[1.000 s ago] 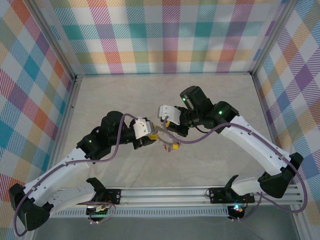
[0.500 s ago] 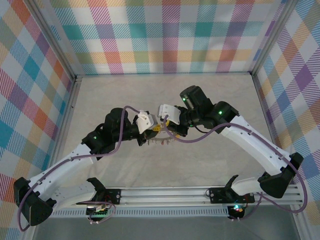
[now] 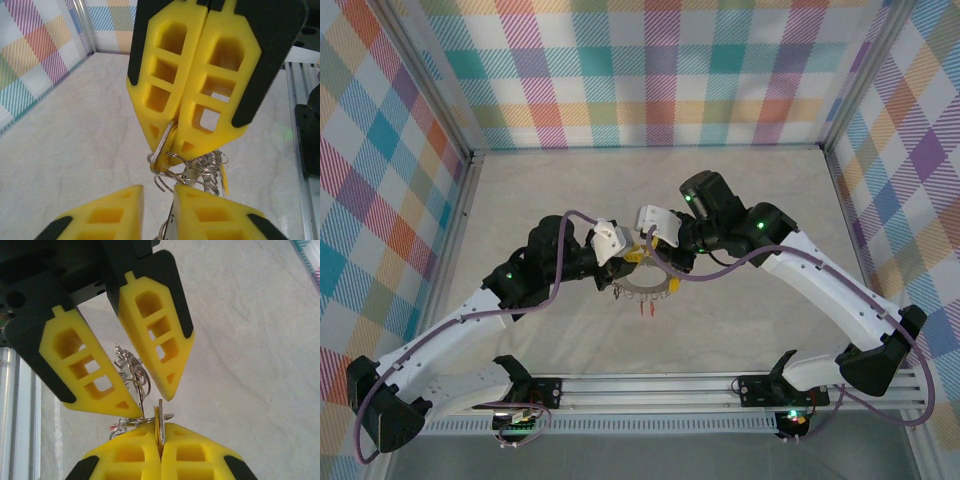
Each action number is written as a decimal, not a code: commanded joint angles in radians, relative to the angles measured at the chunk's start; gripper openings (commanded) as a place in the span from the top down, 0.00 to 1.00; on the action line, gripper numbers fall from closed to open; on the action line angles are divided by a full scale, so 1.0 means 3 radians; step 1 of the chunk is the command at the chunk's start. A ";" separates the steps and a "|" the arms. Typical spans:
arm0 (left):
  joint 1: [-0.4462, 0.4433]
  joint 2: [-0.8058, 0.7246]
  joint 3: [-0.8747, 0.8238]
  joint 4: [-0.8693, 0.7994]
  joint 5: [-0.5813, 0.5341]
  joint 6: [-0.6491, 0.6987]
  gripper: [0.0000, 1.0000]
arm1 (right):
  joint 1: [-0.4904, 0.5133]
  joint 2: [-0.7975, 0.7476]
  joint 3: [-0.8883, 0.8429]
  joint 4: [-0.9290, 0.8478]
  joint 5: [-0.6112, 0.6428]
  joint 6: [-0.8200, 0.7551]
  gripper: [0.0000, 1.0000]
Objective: Put the keys on the keyring
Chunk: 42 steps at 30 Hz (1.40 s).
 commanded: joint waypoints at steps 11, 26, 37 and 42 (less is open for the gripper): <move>-0.0015 -0.0071 0.0157 -0.0109 0.0000 0.0064 0.70 | 0.0004 0.0050 0.0148 0.0134 -0.0093 0.0258 1.00; -0.0016 0.0025 0.0144 -0.0024 0.0009 -0.0168 0.67 | 0.0009 0.0078 0.0213 0.0156 -0.0154 0.0401 1.00; -0.0013 0.0043 0.0141 0.0009 -0.0159 -0.0142 0.89 | 0.0055 0.0049 0.0186 0.0188 -0.0208 0.0328 1.00; -0.0017 0.0068 0.0141 -0.0055 -0.0212 -0.0136 0.89 | 0.0073 0.0034 0.0164 0.0204 -0.0213 0.0323 1.00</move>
